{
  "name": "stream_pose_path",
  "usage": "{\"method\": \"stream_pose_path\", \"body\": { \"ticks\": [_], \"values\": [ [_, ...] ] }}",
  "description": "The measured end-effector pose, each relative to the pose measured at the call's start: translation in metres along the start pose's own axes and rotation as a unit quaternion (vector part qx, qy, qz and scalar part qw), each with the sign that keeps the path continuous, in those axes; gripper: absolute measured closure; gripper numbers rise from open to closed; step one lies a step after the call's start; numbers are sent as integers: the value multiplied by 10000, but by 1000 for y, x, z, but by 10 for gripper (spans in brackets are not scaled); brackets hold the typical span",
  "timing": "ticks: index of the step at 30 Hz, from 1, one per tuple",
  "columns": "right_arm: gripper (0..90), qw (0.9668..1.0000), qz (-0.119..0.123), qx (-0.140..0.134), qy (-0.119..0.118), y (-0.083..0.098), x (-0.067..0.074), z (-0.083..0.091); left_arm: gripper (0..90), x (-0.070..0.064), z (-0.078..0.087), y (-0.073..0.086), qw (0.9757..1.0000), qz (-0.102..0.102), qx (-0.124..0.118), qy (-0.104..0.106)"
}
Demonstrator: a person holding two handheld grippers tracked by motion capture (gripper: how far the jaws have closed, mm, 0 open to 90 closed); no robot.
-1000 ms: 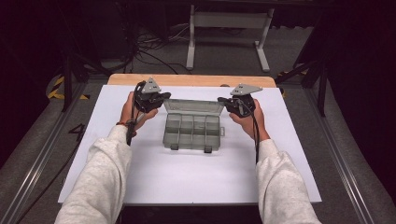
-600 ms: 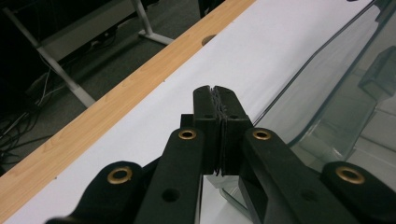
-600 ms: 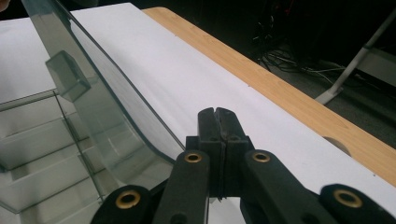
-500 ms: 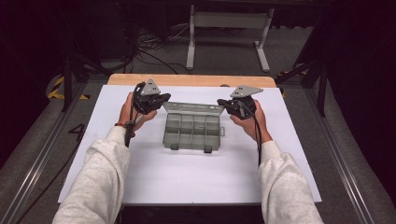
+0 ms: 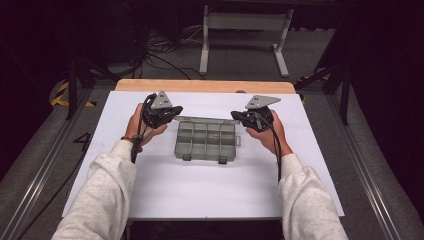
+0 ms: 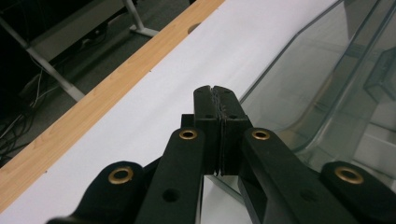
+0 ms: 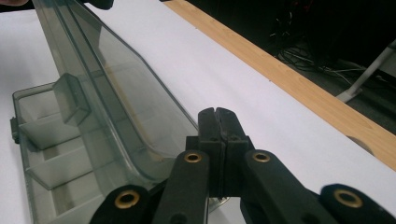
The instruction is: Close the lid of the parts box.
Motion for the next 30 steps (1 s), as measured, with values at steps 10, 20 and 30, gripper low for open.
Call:
{"method": "stream_pose_path", "body": {
  "ticks": [10,20,30],
  "values": [
    [900,9998,64,77,-176,7,11,4,890,-17,0,4,9996,-207,71,196],
    [900,9992,62,255,-301,18,21,6,892,-28,-3,13,9990,-309,188,272],
    [900,9986,115,412,-313,34,33,5,893,-41,-8,30,9978,-415,369,352]
  ]
}}
Point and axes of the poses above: each handheld gripper's, and its own axes: z roughly backward along the jaws, y roughly out of its underside, x roughly to its left, the point moved 6 cm from there along -z, roughly forward along the jaws, and after that the axes turned 1 degree about -z, right-handed, at the moved point
